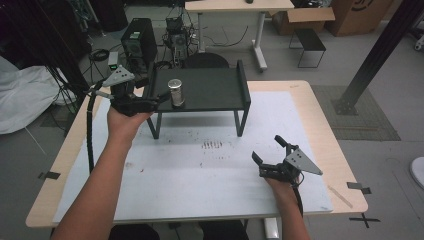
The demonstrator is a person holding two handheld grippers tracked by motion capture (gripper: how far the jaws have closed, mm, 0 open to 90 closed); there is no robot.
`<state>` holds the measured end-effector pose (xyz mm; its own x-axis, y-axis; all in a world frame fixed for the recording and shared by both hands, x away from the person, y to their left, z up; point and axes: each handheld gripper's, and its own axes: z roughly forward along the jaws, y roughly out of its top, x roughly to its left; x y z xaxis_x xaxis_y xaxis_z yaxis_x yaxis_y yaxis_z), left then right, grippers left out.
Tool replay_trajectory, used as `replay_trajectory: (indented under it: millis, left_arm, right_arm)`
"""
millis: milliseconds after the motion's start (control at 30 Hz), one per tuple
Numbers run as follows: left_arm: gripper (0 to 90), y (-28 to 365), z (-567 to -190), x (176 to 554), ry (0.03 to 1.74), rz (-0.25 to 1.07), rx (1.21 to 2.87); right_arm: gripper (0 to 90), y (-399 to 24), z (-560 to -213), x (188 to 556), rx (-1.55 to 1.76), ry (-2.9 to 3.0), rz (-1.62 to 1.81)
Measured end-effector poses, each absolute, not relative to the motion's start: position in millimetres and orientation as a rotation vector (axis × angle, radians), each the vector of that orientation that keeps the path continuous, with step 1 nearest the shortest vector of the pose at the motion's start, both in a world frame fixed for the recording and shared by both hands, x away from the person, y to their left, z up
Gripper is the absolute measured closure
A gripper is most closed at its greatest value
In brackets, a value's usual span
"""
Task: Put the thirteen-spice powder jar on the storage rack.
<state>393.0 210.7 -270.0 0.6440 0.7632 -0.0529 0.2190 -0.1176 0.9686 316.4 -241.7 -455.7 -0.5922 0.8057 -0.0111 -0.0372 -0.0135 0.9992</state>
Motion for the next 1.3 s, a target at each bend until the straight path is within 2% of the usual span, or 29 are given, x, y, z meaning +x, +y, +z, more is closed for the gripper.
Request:
replay_trajectory:
  millis: [567,1300]
  left_arm:
    - [0.3,233,-294,360,0.742,0.573,1.614]
    - [0.3,242,-342,343,0.669,0.609,1.557]
  right_arm:
    - [0.0,-242,-456,317,0.81,1.624,1.68]
    - [0.0,-242,-456,316,0.81,1.622,1.683]
